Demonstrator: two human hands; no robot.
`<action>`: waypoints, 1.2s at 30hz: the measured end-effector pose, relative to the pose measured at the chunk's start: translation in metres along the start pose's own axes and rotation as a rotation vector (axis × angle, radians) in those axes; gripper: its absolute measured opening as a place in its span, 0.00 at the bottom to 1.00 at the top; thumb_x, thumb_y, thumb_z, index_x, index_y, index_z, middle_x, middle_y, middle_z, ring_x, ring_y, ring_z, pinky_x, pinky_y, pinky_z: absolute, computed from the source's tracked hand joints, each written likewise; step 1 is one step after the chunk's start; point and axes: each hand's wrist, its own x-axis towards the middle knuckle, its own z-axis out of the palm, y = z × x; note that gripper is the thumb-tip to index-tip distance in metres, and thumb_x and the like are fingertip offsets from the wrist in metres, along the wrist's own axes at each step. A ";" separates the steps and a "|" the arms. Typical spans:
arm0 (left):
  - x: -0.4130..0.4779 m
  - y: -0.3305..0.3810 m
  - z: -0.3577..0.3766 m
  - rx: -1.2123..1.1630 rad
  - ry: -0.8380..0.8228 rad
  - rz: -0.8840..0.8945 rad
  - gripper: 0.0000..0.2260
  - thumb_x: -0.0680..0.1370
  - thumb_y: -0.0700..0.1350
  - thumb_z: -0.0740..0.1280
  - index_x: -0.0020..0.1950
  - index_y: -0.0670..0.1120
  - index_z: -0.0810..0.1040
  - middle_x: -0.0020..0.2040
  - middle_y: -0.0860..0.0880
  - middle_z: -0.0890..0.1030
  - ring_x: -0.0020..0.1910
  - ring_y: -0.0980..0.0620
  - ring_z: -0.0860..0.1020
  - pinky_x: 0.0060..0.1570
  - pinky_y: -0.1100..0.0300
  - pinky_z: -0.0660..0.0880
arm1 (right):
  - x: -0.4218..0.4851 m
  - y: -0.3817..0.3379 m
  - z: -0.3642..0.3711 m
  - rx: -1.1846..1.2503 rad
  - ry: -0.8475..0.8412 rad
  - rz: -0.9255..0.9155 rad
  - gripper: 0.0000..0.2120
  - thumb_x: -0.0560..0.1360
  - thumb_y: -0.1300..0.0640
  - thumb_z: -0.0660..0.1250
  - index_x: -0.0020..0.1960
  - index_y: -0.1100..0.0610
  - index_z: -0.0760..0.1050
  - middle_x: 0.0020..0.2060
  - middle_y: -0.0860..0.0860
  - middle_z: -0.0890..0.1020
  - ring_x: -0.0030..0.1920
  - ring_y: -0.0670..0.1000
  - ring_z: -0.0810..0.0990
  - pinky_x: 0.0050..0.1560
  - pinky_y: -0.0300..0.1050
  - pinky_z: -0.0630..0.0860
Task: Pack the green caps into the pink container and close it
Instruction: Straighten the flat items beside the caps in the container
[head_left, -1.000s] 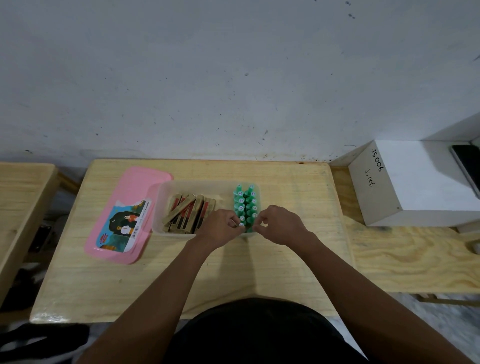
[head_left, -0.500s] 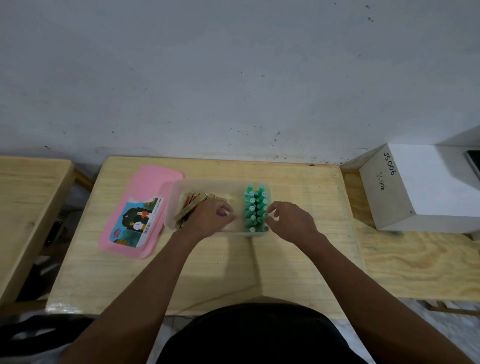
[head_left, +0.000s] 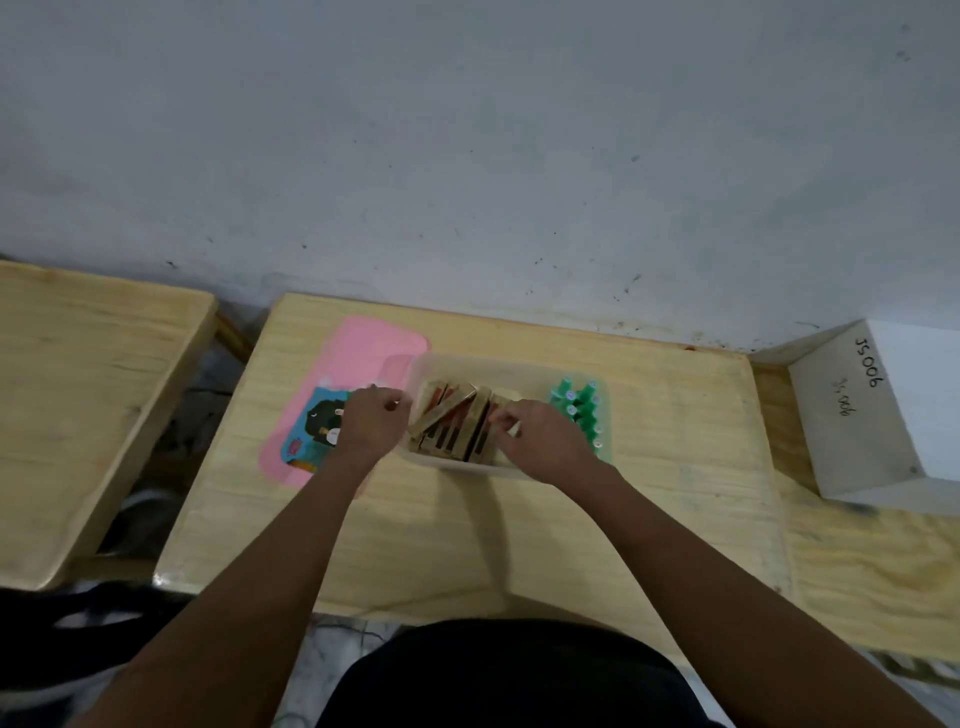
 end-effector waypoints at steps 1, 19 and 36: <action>0.001 0.000 -0.003 -0.027 -0.026 -0.011 0.20 0.76 0.49 0.60 0.39 0.34 0.81 0.36 0.34 0.81 0.37 0.40 0.79 0.40 0.56 0.71 | 0.007 -0.006 0.006 -0.014 -0.013 -0.010 0.10 0.77 0.52 0.64 0.55 0.49 0.81 0.50 0.45 0.82 0.47 0.49 0.80 0.47 0.45 0.77; 0.017 -0.014 -0.010 -0.313 -0.182 -0.171 0.12 0.76 0.43 0.68 0.58 0.40 0.80 0.44 0.41 0.84 0.36 0.47 0.83 0.37 0.54 0.83 | 0.086 -0.031 0.027 -0.618 -0.143 -0.358 0.16 0.77 0.47 0.66 0.63 0.49 0.75 0.56 0.49 0.80 0.59 0.53 0.72 0.58 0.50 0.67; 0.012 -0.014 -0.008 -0.311 -0.147 -0.156 0.13 0.76 0.44 0.68 0.60 0.42 0.79 0.43 0.46 0.84 0.39 0.49 0.83 0.42 0.53 0.82 | 0.093 -0.050 0.019 0.235 -0.136 0.080 0.21 0.70 0.48 0.76 0.59 0.54 0.76 0.50 0.46 0.76 0.46 0.48 0.77 0.42 0.41 0.71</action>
